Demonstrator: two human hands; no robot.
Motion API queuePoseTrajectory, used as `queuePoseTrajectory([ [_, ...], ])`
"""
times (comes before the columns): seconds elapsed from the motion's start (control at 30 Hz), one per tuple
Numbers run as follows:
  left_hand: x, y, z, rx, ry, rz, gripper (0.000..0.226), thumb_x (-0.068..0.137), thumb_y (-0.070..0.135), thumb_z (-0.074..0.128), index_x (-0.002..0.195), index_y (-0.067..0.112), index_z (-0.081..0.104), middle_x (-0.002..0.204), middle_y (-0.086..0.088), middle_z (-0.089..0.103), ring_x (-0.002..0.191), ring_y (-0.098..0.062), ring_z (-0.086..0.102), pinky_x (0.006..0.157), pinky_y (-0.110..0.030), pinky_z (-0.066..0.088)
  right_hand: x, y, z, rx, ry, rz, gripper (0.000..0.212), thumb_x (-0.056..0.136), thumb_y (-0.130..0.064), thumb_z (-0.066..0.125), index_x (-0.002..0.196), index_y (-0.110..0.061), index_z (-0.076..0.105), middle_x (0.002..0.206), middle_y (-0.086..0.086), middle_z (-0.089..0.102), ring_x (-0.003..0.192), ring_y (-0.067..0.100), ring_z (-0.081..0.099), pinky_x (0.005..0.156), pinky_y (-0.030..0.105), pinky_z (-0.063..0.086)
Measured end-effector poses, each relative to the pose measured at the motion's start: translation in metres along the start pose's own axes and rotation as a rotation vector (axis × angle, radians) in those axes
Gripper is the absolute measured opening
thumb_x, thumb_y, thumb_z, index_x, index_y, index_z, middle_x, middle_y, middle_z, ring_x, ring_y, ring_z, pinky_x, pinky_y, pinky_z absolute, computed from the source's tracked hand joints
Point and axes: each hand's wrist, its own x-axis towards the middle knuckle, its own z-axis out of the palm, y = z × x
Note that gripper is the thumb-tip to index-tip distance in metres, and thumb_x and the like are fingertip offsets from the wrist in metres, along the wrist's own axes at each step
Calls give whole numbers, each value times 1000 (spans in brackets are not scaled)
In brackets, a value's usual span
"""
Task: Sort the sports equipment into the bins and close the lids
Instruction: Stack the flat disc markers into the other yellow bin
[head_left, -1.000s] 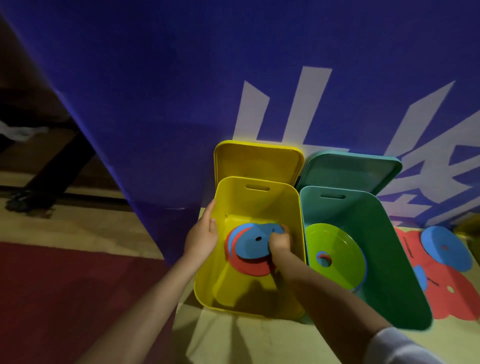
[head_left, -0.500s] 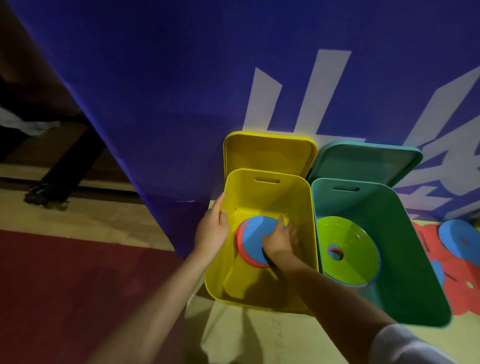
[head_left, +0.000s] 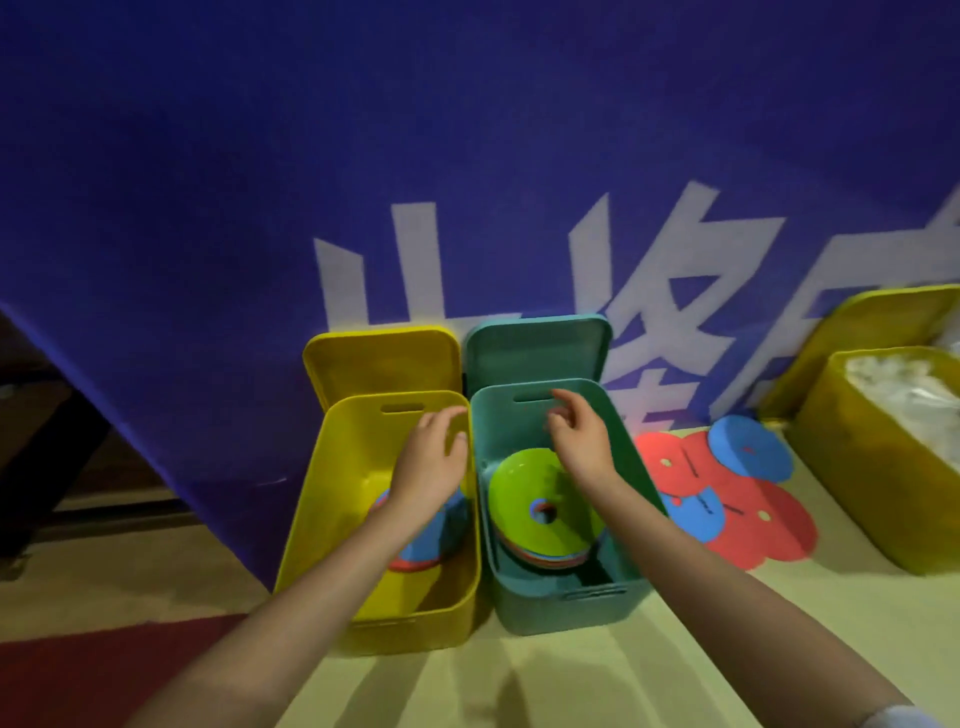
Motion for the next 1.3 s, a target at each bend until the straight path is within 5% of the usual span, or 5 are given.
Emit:
queuePoseTrajectory([
  [0.23, 0, 110, 117, -268, -169, 22, 33, 92, 7, 50, 123, 17, 59, 113, -5, 57, 81, -4, 54, 82, -22, 44, 6, 70, -141, -16, 179, 122, 35, 91, -8, 46, 123, -15, 56, 88, 13, 64, 76, 28, 61, 71, 39, 49],
  [0.5, -2, 184, 255, -306, -295, -51, 31, 93, 8, 47, 121, 17, 58, 110, -2, 57, 92, -13, 59, 70, -14, 45, 26, 163, -272, -169, 215, 314, 39, 89, -19, 50, 126, -10, 54, 97, 8, 63, 93, 29, 61, 82, 39, 47],
  [0.7, -2, 164, 341, -146, -391, -313, 41, 91, 12, 52, 132, 15, 52, 129, -11, 55, 116, -27, 54, 96, -32, 44, 45, 244, -323, -220, 119, 482, 38, 88, -12, 49, 126, -9, 53, 91, 6, 63, 90, 33, 65, 75, 40, 51],
  [1.17, 22, 92, 405, 123, -365, -634, 51, 89, 22, 56, 138, 12, 45, 127, -11, 59, 113, -31, 57, 89, -34, 47, 100, 307, -317, -550, -148, 577, 60, 76, -43, 68, 126, -19, 43, 119, 11, 47, 118, 33, 42, 97, 41, 41],
  [1.3, 26, 56, 428, 246, -322, -678, 54, 78, 35, 61, 128, 17, 54, 116, -12, 64, 104, -34, 60, 88, -43, 51, 103, 312, -310, -331, -141, 586, 60, 82, -22, 66, 136, -12, 41, 129, 10, 57, 121, 31, 54, 97, 37, 43],
])
